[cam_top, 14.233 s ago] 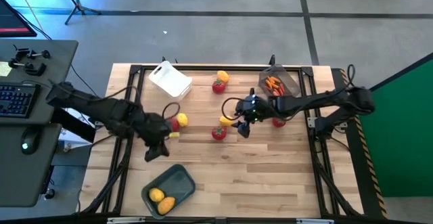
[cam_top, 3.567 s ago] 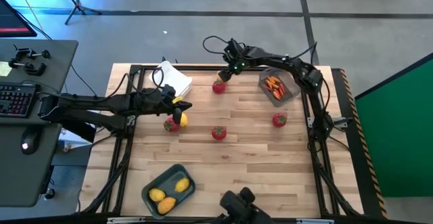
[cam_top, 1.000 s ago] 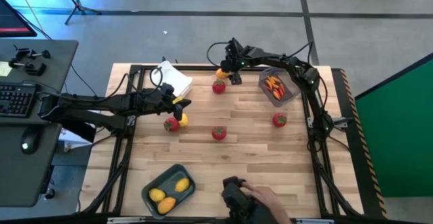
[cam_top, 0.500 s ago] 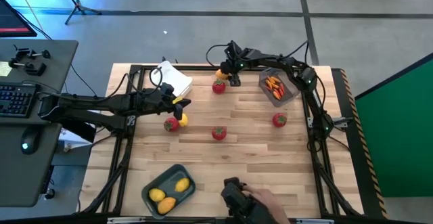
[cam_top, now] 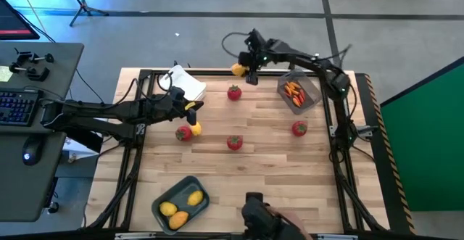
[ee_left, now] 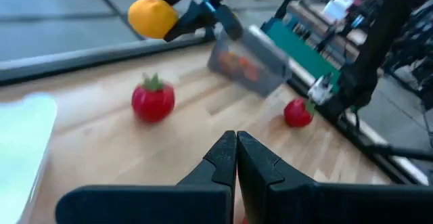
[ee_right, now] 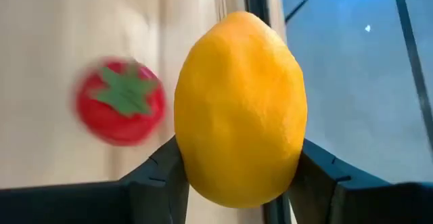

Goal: Sort produce into baskets
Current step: Put the lemon into the blue bin

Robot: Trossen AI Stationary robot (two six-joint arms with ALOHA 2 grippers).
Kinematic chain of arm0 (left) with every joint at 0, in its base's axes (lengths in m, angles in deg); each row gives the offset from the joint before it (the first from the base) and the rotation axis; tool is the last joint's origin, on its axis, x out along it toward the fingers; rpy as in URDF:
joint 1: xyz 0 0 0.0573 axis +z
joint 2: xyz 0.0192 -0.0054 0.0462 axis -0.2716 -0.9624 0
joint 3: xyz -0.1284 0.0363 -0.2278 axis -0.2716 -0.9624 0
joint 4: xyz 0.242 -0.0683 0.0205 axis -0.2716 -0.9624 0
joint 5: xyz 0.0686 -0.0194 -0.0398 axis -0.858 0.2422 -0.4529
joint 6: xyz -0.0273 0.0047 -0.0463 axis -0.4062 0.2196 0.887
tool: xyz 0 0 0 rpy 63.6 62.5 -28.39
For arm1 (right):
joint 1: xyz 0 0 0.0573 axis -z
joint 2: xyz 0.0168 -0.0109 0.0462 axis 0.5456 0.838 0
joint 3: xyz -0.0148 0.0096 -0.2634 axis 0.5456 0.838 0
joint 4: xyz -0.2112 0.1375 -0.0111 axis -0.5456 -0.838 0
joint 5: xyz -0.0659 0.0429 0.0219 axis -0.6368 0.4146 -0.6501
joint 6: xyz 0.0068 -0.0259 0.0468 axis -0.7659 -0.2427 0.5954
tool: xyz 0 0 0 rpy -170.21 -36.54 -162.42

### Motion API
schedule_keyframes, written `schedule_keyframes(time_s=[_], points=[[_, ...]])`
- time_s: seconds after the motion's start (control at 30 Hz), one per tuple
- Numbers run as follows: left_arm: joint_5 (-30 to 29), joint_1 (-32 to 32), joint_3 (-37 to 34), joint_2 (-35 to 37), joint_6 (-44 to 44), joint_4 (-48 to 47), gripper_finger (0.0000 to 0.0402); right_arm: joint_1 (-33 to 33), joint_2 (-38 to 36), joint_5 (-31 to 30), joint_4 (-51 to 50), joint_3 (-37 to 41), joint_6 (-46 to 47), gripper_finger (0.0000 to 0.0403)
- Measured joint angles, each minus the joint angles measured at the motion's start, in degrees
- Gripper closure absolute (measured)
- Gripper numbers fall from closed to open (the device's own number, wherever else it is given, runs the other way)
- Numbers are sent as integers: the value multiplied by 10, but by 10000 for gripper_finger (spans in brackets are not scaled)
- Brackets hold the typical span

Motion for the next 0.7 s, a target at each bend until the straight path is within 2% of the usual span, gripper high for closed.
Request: schedule_keyframes(time_s=[0.2, 0.37, 0.53, 0.7], points=[[12, 0, 0, 0, -77, 110, 401, -4, -86, 87, 5, 4, 111, 238], [35, 2, 0, 0, -152, 200, 401, -34, -129, 141, 66, 44, 196, 238], [43, 6, 0, 0, -193, 250, 401, -82, -170, 143, 207, 126, 290, 238], [43, 15, 10, 0, -173, 247, 385, -125, -225, 139, 429, 249, 415, 238]])
